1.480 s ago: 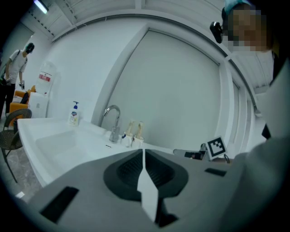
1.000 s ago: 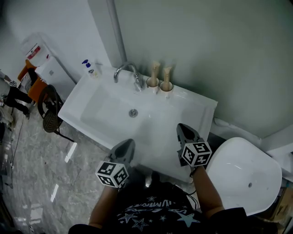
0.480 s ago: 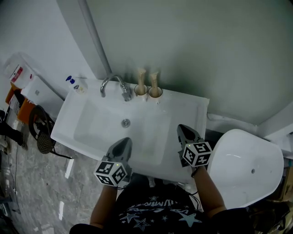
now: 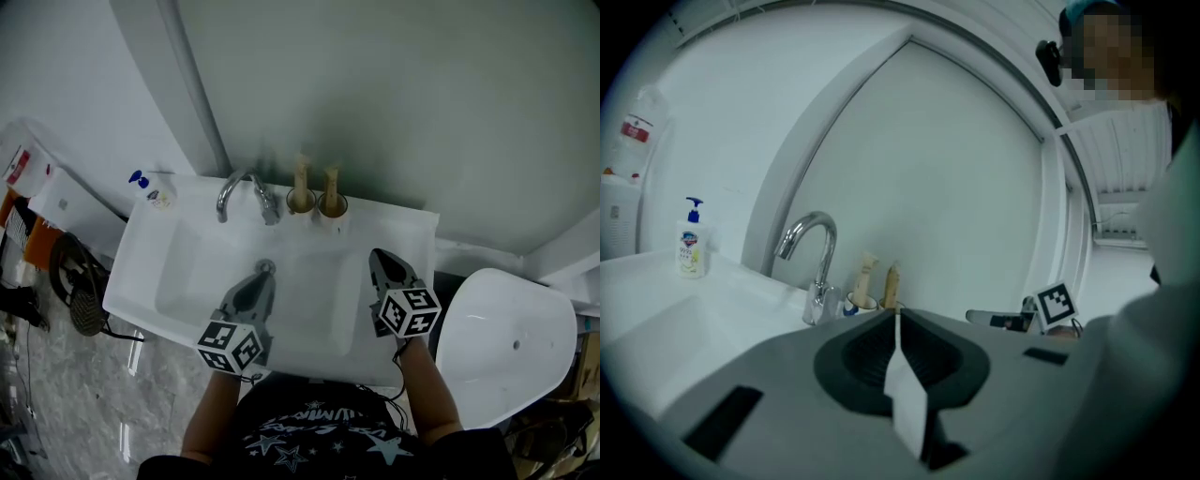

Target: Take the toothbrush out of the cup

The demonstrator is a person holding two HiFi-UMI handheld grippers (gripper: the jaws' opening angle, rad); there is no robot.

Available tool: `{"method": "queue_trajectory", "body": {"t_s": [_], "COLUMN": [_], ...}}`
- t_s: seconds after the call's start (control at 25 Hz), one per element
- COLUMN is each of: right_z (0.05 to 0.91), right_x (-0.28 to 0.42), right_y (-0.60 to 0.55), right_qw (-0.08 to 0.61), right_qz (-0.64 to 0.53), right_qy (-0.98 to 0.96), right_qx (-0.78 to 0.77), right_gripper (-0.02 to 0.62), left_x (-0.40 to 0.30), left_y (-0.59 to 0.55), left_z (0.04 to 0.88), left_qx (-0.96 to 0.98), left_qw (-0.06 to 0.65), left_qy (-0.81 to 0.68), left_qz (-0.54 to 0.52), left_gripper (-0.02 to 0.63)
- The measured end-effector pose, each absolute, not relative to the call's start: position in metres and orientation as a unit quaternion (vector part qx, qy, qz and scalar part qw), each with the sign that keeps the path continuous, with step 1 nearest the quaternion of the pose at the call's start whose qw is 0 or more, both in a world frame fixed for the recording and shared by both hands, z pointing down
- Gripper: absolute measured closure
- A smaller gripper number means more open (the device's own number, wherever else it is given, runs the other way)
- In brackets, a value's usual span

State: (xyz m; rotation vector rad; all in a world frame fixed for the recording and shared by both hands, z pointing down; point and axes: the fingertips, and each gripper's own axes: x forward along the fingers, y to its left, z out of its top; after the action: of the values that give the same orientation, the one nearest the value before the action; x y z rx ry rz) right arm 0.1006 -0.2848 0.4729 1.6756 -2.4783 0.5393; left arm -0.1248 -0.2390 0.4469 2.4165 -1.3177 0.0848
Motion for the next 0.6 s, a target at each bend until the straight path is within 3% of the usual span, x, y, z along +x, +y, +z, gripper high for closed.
{"method": "queue_trajectory", "body": {"t_s": [0.6], "right_z": [0.462], "right_x": [0.052], "right_y": [-0.366], "right_qw": [0.076], "right_qz": [0.151], "right_qy": [-0.809], "right_qx": [0.563], "right_gripper": [0.578], "left_x": [-0.169], "left_y": [-0.307], "left_z": [0.443], "left_qx": [0.873], "left_qw": [0.16], "left_qy": [-0.459], "left_qz": [0.035], "left_gripper": [0.578]}}
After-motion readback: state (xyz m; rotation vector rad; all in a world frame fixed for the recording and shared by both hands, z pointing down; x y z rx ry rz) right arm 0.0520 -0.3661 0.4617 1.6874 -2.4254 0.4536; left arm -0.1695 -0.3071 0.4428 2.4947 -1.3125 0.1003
